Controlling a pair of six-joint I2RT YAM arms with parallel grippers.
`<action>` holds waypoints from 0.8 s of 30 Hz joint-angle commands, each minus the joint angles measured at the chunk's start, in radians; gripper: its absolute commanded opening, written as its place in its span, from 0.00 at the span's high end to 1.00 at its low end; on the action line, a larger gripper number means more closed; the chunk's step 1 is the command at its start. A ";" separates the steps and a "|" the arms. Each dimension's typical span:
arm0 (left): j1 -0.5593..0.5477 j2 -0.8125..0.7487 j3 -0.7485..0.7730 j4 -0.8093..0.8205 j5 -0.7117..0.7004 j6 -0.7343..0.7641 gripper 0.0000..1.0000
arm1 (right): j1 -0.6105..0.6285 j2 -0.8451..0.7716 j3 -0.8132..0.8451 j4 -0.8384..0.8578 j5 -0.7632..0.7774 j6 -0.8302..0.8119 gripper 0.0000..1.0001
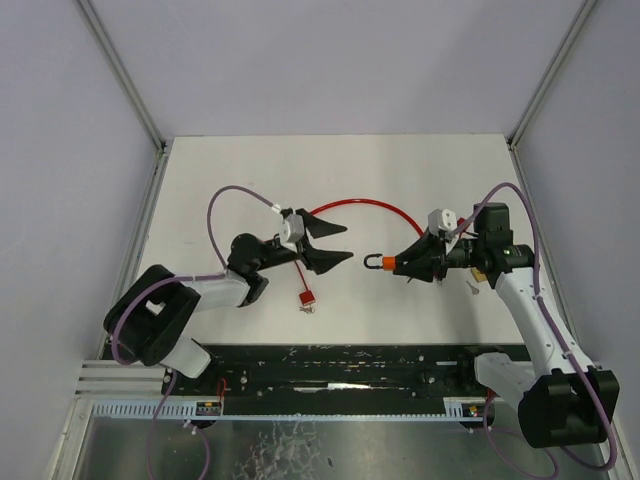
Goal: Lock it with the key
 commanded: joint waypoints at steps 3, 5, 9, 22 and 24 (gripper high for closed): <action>0.061 0.060 0.255 -0.266 0.232 -0.484 0.40 | -0.033 -0.052 0.081 -0.073 -0.026 -0.131 1.00; 0.061 0.094 0.284 -0.280 0.274 -0.521 0.40 | -0.042 -0.063 0.088 -0.081 -0.021 -0.141 1.00; 0.066 0.192 0.357 -0.275 0.389 -0.634 0.40 | -0.052 -0.075 0.103 -0.088 0.005 -0.150 1.00; 0.077 0.431 0.467 0.169 0.455 -1.213 0.42 | -0.060 -0.081 0.095 -0.104 0.030 -0.209 1.00; 0.071 0.448 0.482 0.170 0.466 -1.226 0.42 | -0.060 -0.080 0.091 -0.102 0.025 -0.214 1.00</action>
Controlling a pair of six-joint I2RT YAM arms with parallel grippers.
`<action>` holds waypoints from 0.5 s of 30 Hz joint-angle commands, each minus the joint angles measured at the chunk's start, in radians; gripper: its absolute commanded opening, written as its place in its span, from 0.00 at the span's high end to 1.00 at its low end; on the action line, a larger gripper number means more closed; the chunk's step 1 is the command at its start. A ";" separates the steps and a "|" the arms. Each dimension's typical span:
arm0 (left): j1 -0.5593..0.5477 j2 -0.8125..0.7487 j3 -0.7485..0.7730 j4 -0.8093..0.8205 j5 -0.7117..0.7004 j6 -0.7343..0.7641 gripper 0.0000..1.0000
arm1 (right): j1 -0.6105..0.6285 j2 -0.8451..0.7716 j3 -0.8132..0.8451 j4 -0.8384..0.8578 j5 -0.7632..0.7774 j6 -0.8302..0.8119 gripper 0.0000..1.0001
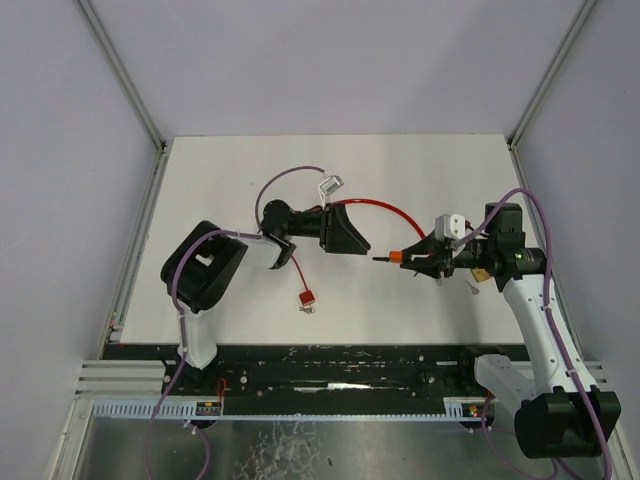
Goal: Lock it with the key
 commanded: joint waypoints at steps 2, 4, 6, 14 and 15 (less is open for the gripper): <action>-0.008 0.042 0.060 0.157 0.054 -0.158 0.43 | -0.005 -0.011 0.033 0.012 -0.030 -0.041 1.00; -0.009 0.048 0.062 0.171 0.065 -0.176 0.43 | -0.005 -0.014 0.033 0.020 -0.012 -0.041 1.00; -0.006 0.049 0.062 0.169 0.063 -0.185 0.43 | -0.005 -0.018 0.034 0.027 0.008 -0.039 1.00; 0.000 0.078 -0.056 0.197 -0.084 -0.283 0.41 | -0.004 -0.026 -0.018 0.144 0.090 0.006 1.00; -0.003 0.087 -0.074 0.196 -0.115 -0.302 0.40 | -0.004 -0.028 -0.031 0.160 0.089 0.001 1.00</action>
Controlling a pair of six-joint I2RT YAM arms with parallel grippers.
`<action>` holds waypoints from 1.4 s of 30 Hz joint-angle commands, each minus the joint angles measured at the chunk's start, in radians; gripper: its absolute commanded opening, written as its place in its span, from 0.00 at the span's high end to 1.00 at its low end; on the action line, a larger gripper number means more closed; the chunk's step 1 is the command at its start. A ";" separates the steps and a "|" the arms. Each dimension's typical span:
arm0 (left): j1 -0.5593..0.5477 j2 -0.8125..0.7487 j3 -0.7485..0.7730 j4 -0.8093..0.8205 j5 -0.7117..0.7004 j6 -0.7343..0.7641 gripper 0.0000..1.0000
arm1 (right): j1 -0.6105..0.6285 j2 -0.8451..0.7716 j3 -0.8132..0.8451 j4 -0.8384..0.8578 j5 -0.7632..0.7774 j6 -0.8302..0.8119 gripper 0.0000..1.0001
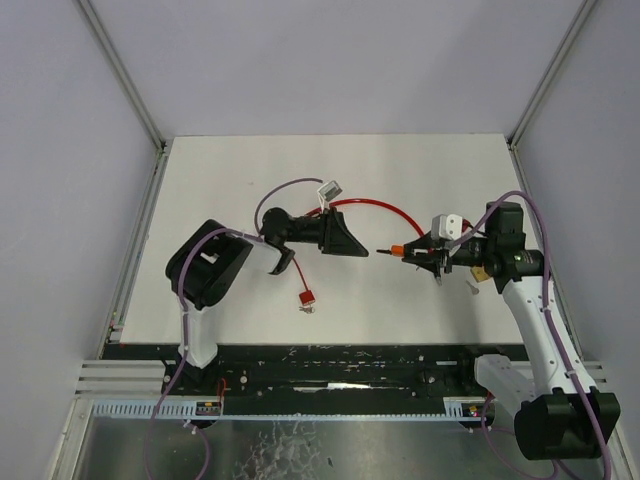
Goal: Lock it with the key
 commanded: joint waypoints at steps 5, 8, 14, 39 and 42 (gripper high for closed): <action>-0.008 0.080 -0.143 0.092 -0.276 -0.170 0.40 | 0.045 -0.030 -0.097 0.158 0.060 -0.102 1.00; -0.038 0.076 -0.167 0.093 -0.365 -0.202 0.39 | 0.082 -0.046 -0.151 0.195 0.092 -0.163 1.00; -0.096 0.075 -0.197 0.093 -0.462 -0.282 0.37 | 0.122 -0.064 -0.206 0.221 0.119 -0.254 1.00; -0.203 0.023 -0.288 0.087 -0.601 -0.333 0.39 | 0.239 -0.064 -0.252 0.189 0.192 -0.393 1.00; -0.200 0.016 -0.288 0.086 -0.605 -0.325 0.51 | 0.240 -0.058 -0.245 0.168 0.188 -0.404 1.00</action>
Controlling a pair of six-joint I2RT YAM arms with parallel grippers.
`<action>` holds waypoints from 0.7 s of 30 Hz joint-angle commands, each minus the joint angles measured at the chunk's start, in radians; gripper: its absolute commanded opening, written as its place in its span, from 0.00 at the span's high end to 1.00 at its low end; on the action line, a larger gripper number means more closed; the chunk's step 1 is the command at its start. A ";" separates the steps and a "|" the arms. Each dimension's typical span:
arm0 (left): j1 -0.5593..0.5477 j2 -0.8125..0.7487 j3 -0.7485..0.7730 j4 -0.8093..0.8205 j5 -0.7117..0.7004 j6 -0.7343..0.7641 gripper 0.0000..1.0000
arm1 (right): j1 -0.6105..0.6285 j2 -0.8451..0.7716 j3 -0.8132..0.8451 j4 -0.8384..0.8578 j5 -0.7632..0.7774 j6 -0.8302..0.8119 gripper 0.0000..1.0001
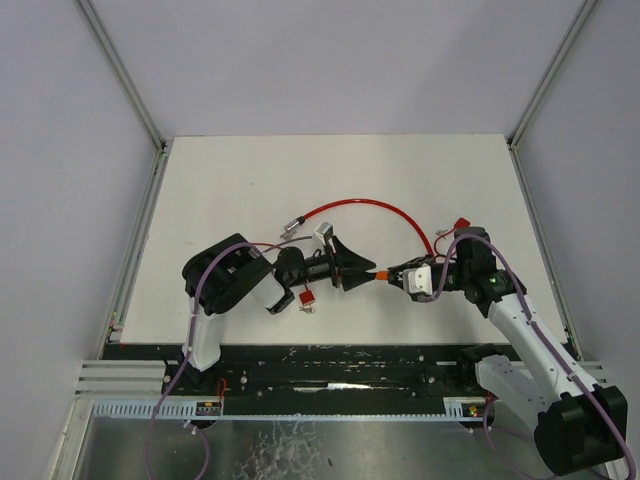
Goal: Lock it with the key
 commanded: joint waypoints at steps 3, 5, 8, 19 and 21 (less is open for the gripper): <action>-0.009 -0.033 0.030 0.093 -0.016 -0.011 0.60 | 0.018 0.021 0.019 -0.035 -0.011 -0.064 1.00; -0.007 -0.040 0.030 0.095 -0.011 -0.010 0.60 | 0.019 0.027 0.025 -0.050 -0.012 -0.072 1.00; 0.002 -0.060 0.020 0.093 -0.014 0.003 0.61 | 0.018 0.035 0.029 -0.057 -0.007 -0.072 1.00; 0.008 -0.146 -0.015 0.086 -0.009 0.193 0.63 | -0.029 0.088 0.118 0.079 -0.127 0.379 1.00; 0.010 -0.173 -0.035 0.084 -0.025 0.277 0.62 | -0.059 0.093 0.128 0.096 -0.188 0.448 1.00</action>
